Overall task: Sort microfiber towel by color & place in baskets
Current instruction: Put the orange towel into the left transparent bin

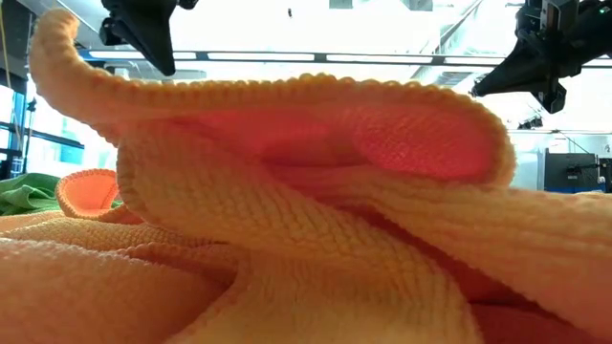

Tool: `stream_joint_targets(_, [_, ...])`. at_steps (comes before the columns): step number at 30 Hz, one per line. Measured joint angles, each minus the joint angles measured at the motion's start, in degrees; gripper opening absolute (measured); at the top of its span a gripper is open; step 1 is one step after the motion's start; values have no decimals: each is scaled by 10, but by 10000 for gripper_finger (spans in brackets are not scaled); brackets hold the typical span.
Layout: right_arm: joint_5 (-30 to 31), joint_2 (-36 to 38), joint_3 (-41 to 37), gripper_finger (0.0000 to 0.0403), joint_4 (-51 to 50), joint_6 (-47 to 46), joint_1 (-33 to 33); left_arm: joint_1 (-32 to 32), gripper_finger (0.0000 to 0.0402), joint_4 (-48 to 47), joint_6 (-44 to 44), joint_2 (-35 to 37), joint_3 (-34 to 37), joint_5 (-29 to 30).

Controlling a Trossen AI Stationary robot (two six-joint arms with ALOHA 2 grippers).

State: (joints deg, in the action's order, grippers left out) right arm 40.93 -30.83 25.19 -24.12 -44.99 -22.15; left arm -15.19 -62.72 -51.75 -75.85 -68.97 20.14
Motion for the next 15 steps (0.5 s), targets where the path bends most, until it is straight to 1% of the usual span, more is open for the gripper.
stream_joint_targets(4, [-23, 0, 0, 0, 9, 0, 0, -21, 0, 23, 40, -21, 0, 0])
stream_joint_targets(9, [-45, -4, 0, 0, 36, -2, 0, -25, 0, 33, 85, -28, 2, 0])
stream_joint_targets(11, [-45, -11, 0, 0, 56, -1, 0, -23, 0, 60, 105, -20, 21, 0])
stream_joint_targets(15, [-44, -36, 0, 0, 99, 0, 0, -13, 0, 155, 129, 20, 98, -16])
